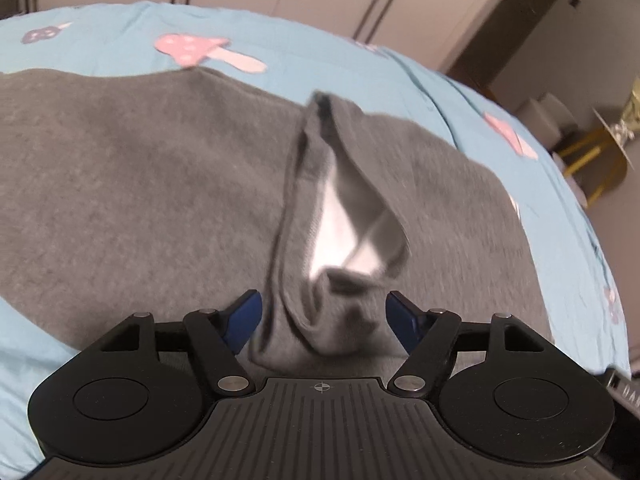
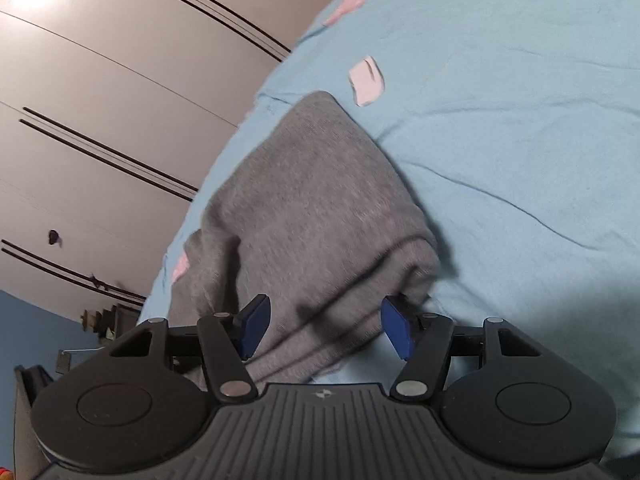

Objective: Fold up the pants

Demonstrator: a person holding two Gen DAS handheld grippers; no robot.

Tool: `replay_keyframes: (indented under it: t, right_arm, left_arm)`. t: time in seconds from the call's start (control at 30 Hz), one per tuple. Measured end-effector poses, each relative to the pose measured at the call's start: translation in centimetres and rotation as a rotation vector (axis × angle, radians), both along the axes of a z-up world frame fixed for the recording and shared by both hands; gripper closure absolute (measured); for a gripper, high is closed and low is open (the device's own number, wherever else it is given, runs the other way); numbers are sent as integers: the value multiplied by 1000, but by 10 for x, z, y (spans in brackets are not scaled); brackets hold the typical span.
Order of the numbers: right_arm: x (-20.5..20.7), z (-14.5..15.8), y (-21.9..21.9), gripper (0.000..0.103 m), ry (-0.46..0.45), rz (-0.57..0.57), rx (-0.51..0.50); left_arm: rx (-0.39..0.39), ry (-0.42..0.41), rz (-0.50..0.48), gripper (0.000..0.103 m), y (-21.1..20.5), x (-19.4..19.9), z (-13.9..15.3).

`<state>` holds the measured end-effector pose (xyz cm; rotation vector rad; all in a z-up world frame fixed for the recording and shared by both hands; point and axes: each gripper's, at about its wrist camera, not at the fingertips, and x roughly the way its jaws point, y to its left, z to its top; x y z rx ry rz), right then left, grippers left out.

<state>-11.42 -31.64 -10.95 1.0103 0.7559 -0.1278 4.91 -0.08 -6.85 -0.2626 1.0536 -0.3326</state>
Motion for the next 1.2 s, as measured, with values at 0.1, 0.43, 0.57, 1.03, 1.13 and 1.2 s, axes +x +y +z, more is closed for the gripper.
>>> replay_keyframes:
  t: [0.1, 0.43, 0.57, 1.03, 1.13, 1.2]
  right_arm:
    - [-6, -2, -7, 40, -8, -38, 3]
    - [-3, -18, -23, 39, -23, -117, 83]
    - [0, -22, -24, 35, -17, -115, 94]
    - [3, -20, -25, 25, -26, -89, 92]
    - [3, -20, -25, 23, -28, -83, 90]
    - [4, -20, -24, 22, -28, -79, 85]
  left_arm:
    - [-54, -6, 24, 27, 8, 16, 5]
    - [6, 42, -98, 46, -34, 80, -11]
    - [-14, 24, -126, 68, -29, 83, -3]
    - [-240, 47, -94, 45, -14, 89, 10]
    - [-268, 22, -67, 41, -4, 92, 18]
    - [-226, 27, -79, 43, -8, 93, 18]
